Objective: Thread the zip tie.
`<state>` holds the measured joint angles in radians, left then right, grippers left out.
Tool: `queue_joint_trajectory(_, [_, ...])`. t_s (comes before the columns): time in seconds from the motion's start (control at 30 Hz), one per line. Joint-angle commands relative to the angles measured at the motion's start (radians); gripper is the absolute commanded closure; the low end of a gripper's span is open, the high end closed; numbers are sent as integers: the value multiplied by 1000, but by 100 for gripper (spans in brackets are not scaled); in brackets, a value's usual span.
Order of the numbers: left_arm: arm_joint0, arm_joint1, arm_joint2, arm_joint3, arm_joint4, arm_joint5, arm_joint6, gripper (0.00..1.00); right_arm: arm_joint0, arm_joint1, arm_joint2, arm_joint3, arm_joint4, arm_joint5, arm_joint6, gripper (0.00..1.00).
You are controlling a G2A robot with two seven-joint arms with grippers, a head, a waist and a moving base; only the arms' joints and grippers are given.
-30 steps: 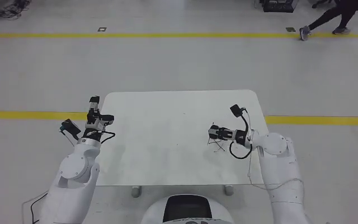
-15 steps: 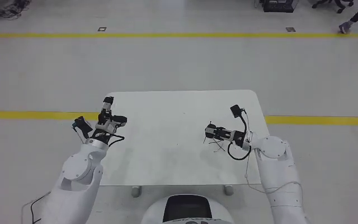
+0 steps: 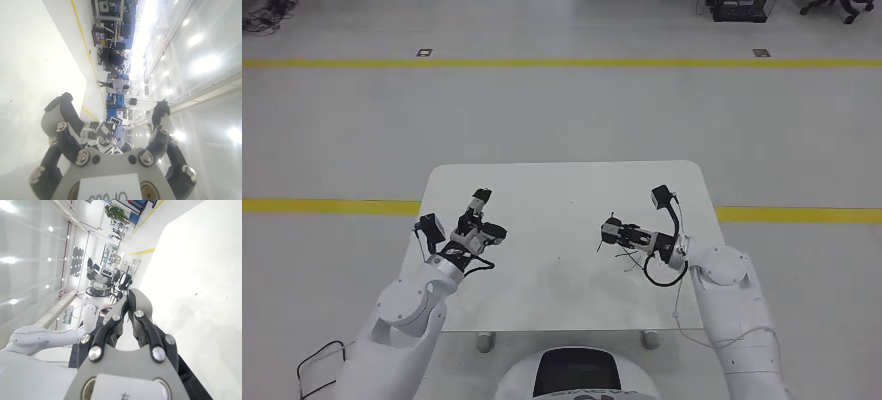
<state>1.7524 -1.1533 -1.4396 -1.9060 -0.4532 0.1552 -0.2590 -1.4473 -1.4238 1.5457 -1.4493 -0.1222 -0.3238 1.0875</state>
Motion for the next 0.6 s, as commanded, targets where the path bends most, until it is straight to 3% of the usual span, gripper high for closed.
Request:
queue_joint_trajectory(0.0, [-13, -1, 45, 14, 13, 12, -42, 0, -2, 2, -10, 12, 9, -15, -31, 100])
queue_joint_trajectory(0.13, [-57, -11, 151, 49, 25, 42, -52, 0, 4, 8, -18, 23, 86, -16, -34, 100])
queue_joint_trajectory(0.33, [-133, -33, 287, 71, 45, 80, 38, 0, 29, 20, -25, 61, 155, -16, 23, 100])
queue_joint_trajectory(0.57, [-139, -35, 297, 69, 46, 86, 40, 0, 29, 20, -25, 61, 155, -16, 23, 100])
